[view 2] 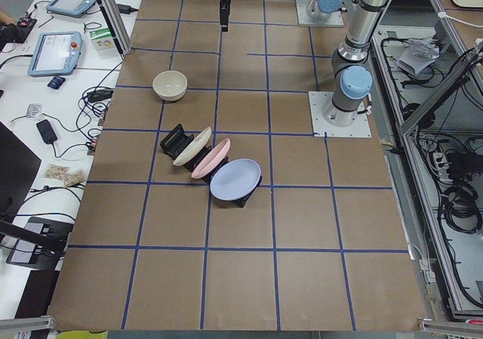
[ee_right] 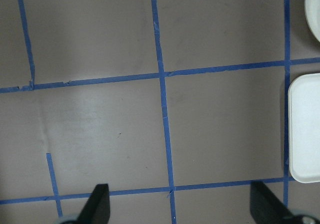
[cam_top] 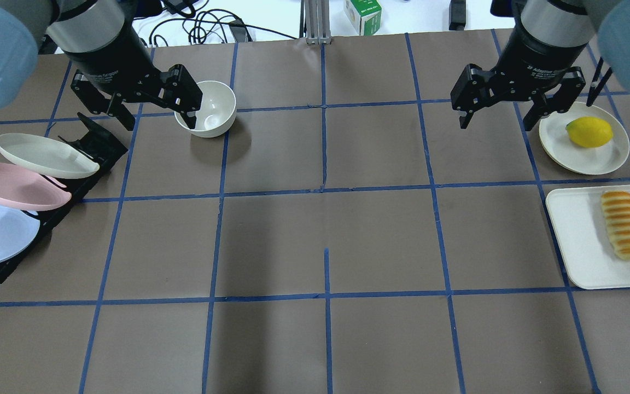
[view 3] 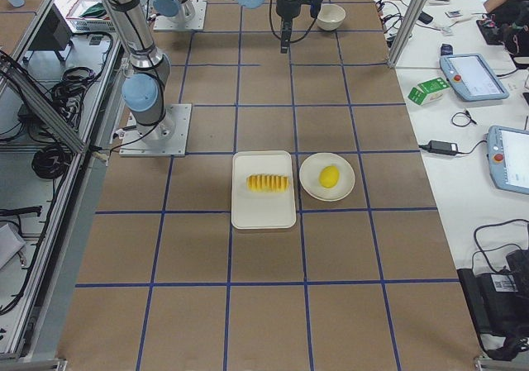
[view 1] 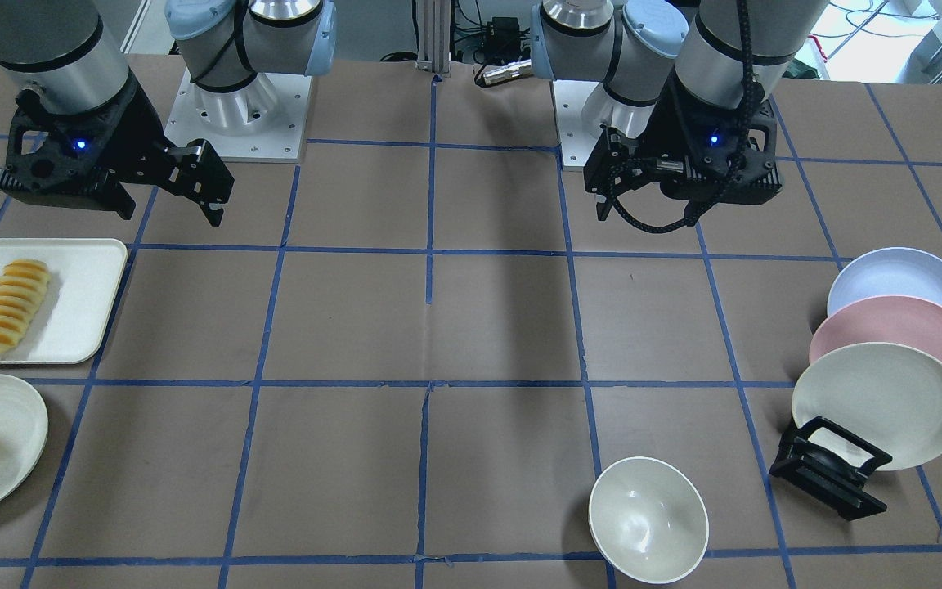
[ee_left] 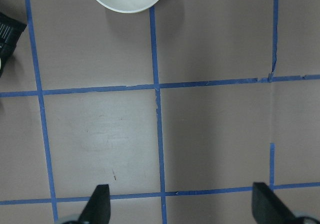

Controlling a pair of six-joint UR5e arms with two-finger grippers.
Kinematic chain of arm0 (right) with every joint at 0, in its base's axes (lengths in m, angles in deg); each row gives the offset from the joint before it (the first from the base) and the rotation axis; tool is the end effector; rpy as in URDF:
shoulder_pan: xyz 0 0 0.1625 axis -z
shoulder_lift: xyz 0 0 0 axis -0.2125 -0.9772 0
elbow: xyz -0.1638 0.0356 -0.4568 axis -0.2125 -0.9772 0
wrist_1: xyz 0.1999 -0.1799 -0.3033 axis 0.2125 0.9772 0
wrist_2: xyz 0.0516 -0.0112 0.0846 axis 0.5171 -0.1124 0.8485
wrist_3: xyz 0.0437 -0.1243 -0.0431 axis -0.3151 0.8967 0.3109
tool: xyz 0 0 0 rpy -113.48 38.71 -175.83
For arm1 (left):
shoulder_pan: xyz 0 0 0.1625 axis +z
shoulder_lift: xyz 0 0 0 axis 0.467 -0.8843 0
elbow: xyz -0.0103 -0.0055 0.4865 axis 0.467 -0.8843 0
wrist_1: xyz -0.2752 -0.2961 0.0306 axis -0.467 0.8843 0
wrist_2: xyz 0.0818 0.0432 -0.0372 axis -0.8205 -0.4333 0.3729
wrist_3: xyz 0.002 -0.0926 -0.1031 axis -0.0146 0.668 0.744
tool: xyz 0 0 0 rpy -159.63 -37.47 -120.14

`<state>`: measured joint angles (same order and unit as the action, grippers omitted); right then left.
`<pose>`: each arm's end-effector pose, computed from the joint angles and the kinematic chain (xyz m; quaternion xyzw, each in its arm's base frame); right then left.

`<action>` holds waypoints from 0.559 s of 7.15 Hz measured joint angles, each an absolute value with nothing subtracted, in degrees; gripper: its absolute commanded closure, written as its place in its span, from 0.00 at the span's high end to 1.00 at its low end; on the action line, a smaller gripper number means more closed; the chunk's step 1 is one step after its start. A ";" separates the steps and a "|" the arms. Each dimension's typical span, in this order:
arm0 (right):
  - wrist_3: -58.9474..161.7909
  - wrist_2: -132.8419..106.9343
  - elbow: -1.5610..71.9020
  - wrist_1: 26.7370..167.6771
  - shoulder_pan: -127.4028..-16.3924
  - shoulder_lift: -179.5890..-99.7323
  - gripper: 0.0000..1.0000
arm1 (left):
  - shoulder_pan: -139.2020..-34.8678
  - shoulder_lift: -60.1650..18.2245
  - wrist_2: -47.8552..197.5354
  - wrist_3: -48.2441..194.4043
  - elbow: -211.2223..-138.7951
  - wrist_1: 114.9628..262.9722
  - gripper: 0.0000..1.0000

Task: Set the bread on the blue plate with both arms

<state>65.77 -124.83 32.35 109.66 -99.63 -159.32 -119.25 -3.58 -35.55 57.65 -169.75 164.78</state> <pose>0.1137 -0.4893 0.5039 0.0420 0.9990 0.0124 0.0101 -0.1484 -0.4975 0.5241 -0.0184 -0.9998 -0.0001 0.0099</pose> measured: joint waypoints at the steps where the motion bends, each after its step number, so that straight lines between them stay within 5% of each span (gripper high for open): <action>1: 65.80 -124.82 32.35 109.69 -99.60 -159.32 1.00 | -119.25 -3.58 -35.50 57.77 -169.74 164.77 1.00; 4: 65.85 -124.79 32.35 109.21 -99.44 -159.33 1.00 | -117.42 -3.07 -35.99 57.79 -170.28 164.77 1.00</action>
